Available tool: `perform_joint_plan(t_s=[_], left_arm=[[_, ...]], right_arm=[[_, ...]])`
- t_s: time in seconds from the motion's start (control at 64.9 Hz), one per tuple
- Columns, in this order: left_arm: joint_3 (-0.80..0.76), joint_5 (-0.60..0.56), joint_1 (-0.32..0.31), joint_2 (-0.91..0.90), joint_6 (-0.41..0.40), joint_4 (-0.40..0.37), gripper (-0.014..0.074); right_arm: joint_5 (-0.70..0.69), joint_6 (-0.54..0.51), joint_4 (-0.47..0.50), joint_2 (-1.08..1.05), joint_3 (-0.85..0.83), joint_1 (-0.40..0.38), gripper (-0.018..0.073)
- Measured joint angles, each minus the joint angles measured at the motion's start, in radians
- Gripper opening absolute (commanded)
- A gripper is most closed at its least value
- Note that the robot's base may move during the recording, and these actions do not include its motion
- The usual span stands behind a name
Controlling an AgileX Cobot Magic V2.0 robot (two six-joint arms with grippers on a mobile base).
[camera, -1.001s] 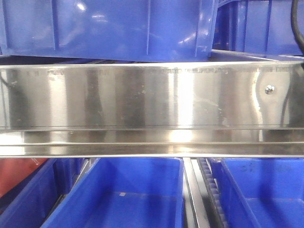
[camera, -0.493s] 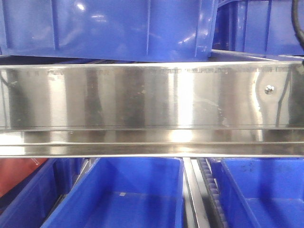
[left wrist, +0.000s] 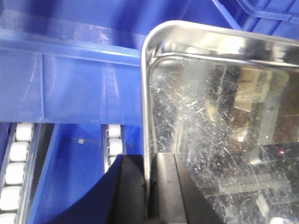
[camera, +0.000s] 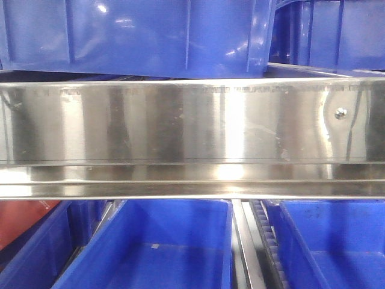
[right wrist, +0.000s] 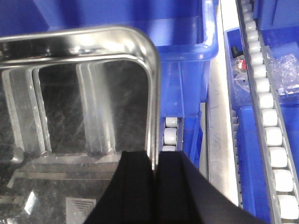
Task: Stack silver trays without gaps
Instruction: 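Hold the silver tray raised above the shelf with both grippers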
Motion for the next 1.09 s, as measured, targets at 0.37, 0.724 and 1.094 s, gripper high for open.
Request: perform_joint_plan(t_s=[0.37,0.724,1.094], left_arm=[[0.000,0.005,0.000,0.000,0.000,-0.006,-0.0017],[0.000,0.005,0.000,0.000,0.000,-0.006,-0.0017],[0.000,0.005,0.000,0.000,0.000,-0.006,-0.0017]], right_arm=[[0.002,-0.002,0.000,0.000,0.000,0.000,-0.0067],[0.002,-0.002,0.000,-0.002,0.000,0.000,-0.0067],[0.002,-0.002,0.000,-0.002,0.000,0.000,-0.0067]])
